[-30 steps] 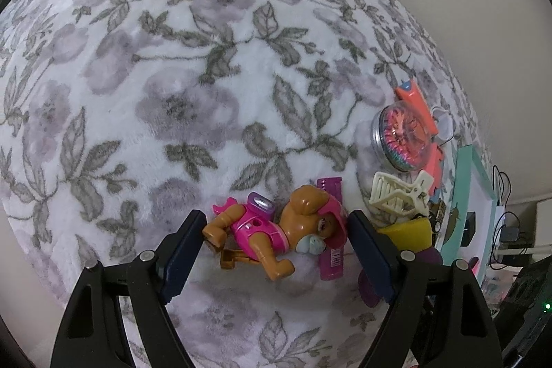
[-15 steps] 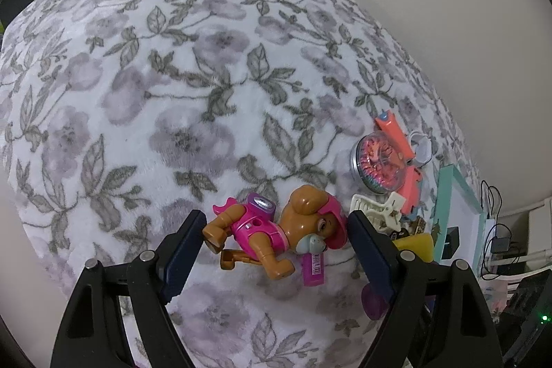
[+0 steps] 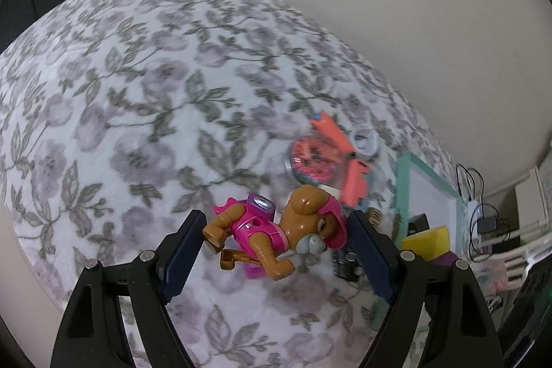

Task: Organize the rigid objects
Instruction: 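Carry the puppy figure with the left tool while the right tool carries the purple toy over the tray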

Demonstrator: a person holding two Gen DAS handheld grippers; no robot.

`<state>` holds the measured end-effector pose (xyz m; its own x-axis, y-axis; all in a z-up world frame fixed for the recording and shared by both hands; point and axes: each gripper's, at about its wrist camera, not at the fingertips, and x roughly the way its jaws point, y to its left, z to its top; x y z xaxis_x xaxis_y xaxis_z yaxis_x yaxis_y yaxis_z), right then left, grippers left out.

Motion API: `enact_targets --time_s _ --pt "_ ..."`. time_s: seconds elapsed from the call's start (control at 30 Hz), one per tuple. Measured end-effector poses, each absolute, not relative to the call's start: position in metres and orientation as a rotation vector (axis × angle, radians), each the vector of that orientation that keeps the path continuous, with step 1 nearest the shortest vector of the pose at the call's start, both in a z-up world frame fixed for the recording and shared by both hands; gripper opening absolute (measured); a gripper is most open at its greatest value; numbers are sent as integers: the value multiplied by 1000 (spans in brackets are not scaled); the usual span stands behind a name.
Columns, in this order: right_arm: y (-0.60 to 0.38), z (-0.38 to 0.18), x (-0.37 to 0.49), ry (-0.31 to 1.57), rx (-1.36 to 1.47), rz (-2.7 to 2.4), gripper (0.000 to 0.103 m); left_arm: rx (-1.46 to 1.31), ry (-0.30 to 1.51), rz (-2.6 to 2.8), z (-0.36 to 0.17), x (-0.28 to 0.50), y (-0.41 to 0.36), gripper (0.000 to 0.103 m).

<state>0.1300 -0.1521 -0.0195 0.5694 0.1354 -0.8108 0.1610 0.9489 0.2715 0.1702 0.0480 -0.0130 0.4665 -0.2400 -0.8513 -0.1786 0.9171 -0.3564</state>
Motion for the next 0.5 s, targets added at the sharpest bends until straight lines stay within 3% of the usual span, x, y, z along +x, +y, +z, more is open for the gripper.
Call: enact_targets --time_s 0.5 --pt "-269 -16 93 934 405 -250 61 -257 1078 -260 6 152 -72 84"
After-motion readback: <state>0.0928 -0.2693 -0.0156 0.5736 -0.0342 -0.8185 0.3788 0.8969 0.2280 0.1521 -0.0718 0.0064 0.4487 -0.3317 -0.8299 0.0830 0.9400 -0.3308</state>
